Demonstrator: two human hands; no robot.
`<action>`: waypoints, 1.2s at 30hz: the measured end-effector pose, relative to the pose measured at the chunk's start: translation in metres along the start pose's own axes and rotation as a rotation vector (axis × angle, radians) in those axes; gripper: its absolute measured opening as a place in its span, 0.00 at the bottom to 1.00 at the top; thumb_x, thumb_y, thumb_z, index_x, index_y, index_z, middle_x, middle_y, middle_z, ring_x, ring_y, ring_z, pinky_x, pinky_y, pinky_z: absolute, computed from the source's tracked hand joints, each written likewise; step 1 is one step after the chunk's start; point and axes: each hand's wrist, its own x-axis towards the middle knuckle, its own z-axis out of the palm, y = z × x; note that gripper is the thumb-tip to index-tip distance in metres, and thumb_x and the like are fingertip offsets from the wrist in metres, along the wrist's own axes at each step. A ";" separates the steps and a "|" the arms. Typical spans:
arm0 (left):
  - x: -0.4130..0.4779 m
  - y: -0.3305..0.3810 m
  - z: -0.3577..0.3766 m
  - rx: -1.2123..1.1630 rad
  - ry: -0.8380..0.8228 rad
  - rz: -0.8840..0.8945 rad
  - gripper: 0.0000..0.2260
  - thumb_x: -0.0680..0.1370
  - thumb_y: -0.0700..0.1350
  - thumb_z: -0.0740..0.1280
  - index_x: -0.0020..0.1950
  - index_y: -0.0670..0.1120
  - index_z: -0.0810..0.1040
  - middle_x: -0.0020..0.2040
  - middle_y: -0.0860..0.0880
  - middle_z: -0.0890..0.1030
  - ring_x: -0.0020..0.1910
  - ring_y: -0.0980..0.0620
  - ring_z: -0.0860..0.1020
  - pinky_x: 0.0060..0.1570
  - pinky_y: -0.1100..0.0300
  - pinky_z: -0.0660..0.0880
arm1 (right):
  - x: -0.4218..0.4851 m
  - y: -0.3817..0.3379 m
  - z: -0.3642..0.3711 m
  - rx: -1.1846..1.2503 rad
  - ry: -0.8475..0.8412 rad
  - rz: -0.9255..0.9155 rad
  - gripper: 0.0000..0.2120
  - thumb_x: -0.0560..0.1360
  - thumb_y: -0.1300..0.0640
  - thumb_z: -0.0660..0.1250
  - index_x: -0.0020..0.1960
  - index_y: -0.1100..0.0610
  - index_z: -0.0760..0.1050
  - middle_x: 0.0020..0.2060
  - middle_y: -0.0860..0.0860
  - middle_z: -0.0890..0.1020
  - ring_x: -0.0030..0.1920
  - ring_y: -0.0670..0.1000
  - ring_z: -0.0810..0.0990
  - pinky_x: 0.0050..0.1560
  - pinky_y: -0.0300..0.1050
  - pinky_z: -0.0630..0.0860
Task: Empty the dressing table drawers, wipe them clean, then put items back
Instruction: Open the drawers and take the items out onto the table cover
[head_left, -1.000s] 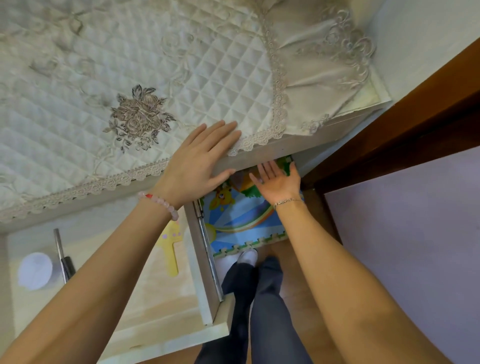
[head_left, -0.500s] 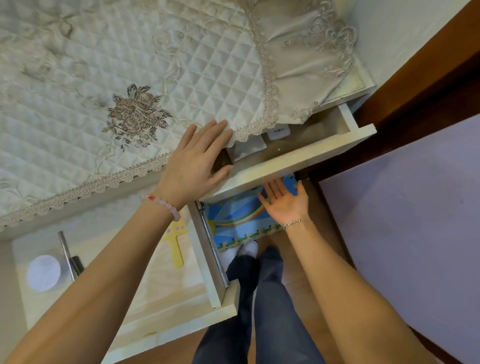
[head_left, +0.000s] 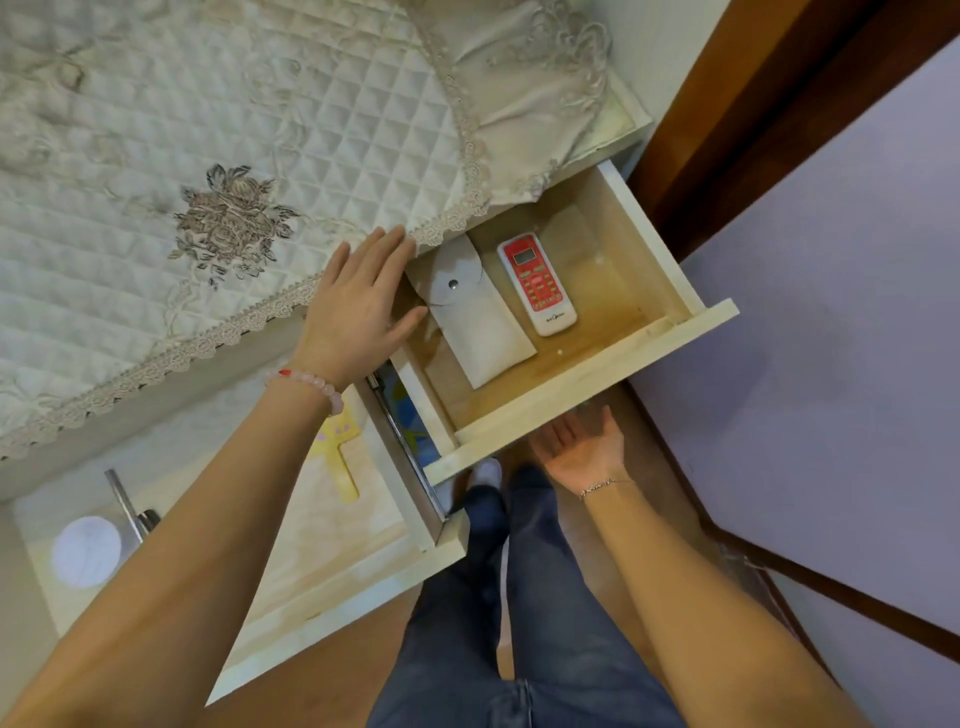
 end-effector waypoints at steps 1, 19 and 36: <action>-0.001 0.001 0.000 0.003 0.001 -0.007 0.29 0.78 0.53 0.63 0.75 0.43 0.58 0.76 0.45 0.59 0.75 0.47 0.55 0.74 0.47 0.50 | -0.002 0.000 -0.006 0.002 0.010 0.006 0.32 0.75 0.37 0.55 0.69 0.58 0.66 0.68 0.57 0.70 0.68 0.57 0.68 0.69 0.58 0.63; -0.045 0.054 -0.025 -0.009 0.030 0.015 0.28 0.79 0.54 0.61 0.74 0.43 0.61 0.74 0.44 0.64 0.74 0.46 0.59 0.73 0.47 0.53 | -0.107 -0.014 -0.016 -0.671 0.048 -0.582 0.23 0.78 0.48 0.59 0.72 0.51 0.62 0.66 0.47 0.70 0.66 0.46 0.67 0.63 0.43 0.65; -0.087 0.096 -0.039 -0.027 0.134 -0.033 0.28 0.77 0.59 0.54 0.70 0.42 0.69 0.68 0.45 0.72 0.70 0.46 0.67 0.69 0.44 0.63 | -0.155 -0.051 0.032 -1.848 0.022 -1.355 0.33 0.75 0.43 0.61 0.75 0.52 0.52 0.74 0.49 0.58 0.74 0.49 0.57 0.71 0.50 0.61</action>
